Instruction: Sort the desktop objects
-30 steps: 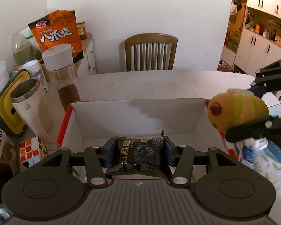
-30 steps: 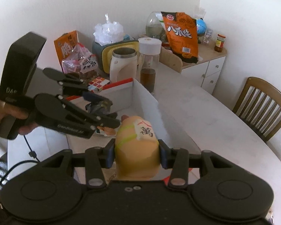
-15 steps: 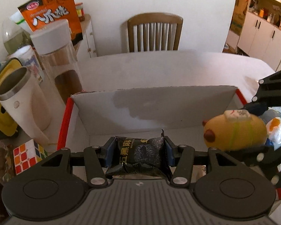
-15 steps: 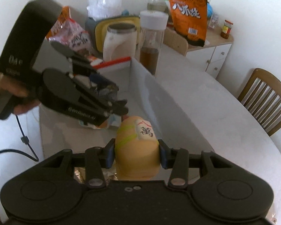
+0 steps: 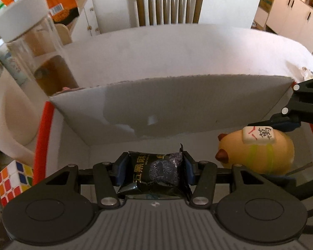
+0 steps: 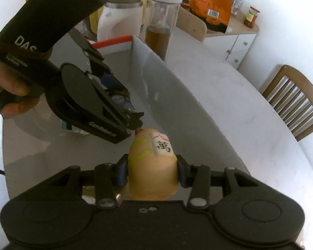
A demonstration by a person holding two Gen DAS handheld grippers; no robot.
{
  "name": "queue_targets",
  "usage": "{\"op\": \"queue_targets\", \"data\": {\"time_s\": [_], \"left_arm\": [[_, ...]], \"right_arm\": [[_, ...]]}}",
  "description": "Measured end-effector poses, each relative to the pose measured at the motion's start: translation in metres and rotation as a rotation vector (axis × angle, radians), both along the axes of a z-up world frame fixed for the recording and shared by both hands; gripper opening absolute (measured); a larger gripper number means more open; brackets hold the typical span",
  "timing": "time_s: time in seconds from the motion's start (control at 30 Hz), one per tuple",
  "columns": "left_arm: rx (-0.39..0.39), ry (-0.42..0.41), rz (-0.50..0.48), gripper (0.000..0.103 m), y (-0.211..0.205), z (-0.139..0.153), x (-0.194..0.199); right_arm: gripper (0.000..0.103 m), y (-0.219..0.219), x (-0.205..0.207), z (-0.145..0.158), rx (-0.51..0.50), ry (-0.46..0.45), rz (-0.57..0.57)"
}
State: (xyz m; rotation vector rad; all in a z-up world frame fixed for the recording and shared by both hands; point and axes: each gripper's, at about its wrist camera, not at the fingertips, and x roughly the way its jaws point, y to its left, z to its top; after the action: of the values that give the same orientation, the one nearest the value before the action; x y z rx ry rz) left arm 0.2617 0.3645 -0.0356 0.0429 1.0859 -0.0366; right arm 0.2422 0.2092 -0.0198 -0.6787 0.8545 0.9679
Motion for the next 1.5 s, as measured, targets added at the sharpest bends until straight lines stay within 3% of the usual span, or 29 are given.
{"op": "queue_targets", "data": {"time_s": [0.6, 0.73, 0.83, 1.5], "left_arm": [[0.002, 0.119, -0.005, 0.055, 0.001, -0.028, 0.017], [0.001, 0.110, 0.006, 0.058, 0.004, -0.027, 0.015], [-0.005, 0.102, 0.008, 0.067, 0.005, -0.026, 0.013], [-0.008, -0.009, -0.012, 0.077, -0.007, 0.026, -0.016]], "right_arm": [[0.047, 0.009, 0.006, -0.019, -0.071, 0.009, -0.042], [0.051, 0.008, 0.008, -0.019, -0.068, 0.016, -0.060], [0.063, 0.008, 0.006, -0.016, -0.057, 0.008, -0.066], [0.064, -0.023, -0.016, 0.038, 0.077, 0.019, -0.060]]}}
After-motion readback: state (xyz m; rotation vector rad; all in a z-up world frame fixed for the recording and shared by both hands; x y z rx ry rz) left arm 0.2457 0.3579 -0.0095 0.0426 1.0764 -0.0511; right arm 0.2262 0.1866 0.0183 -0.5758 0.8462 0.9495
